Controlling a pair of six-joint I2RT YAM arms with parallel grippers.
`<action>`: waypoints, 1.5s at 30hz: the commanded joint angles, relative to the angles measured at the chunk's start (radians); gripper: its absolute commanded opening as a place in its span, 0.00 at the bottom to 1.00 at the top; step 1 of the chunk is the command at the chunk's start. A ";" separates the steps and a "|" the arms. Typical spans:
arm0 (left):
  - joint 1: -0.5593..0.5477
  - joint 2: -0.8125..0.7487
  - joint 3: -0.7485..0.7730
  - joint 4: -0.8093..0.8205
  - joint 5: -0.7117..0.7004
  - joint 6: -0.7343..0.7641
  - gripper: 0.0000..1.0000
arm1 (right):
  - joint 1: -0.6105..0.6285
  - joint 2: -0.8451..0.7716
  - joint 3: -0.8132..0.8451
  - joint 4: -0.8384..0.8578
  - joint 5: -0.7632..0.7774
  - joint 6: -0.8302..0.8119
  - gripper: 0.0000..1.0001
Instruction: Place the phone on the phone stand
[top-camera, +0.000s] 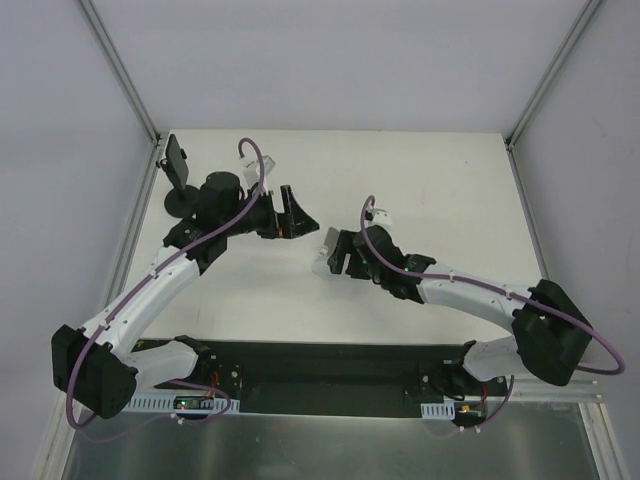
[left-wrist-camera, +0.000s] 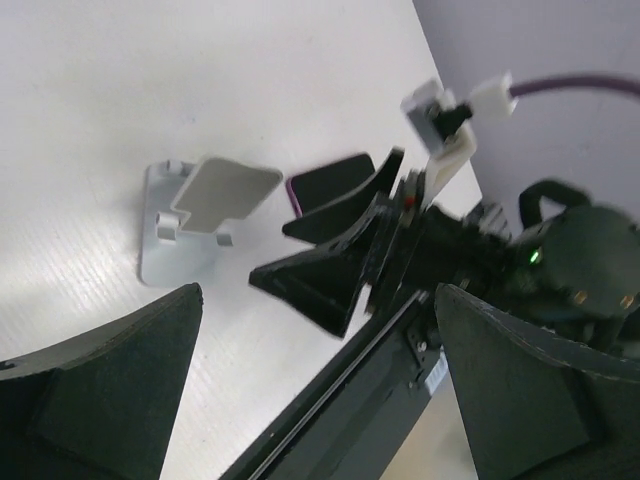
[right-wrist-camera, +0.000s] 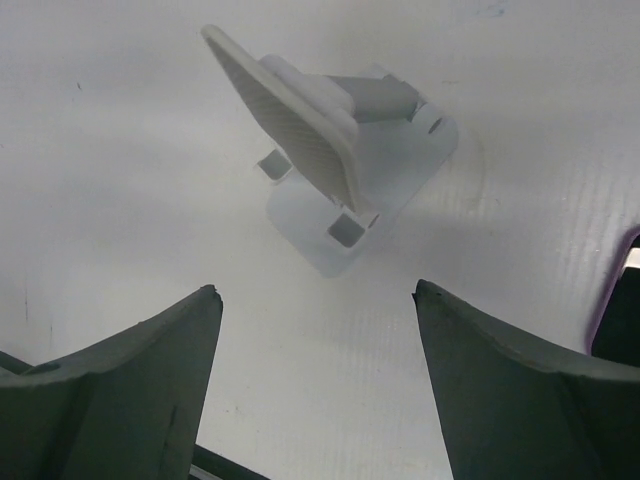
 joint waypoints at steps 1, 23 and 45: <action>0.010 -0.037 0.106 -0.031 -0.192 -0.179 0.98 | 0.055 0.103 0.128 -0.092 0.117 0.065 0.80; 0.025 -0.097 0.083 -0.033 -0.352 0.103 0.96 | 0.126 0.338 0.307 -0.253 0.346 0.196 0.51; 0.025 -0.092 0.077 -0.022 -0.308 0.112 0.97 | 0.105 0.381 0.323 -0.241 0.358 0.113 0.19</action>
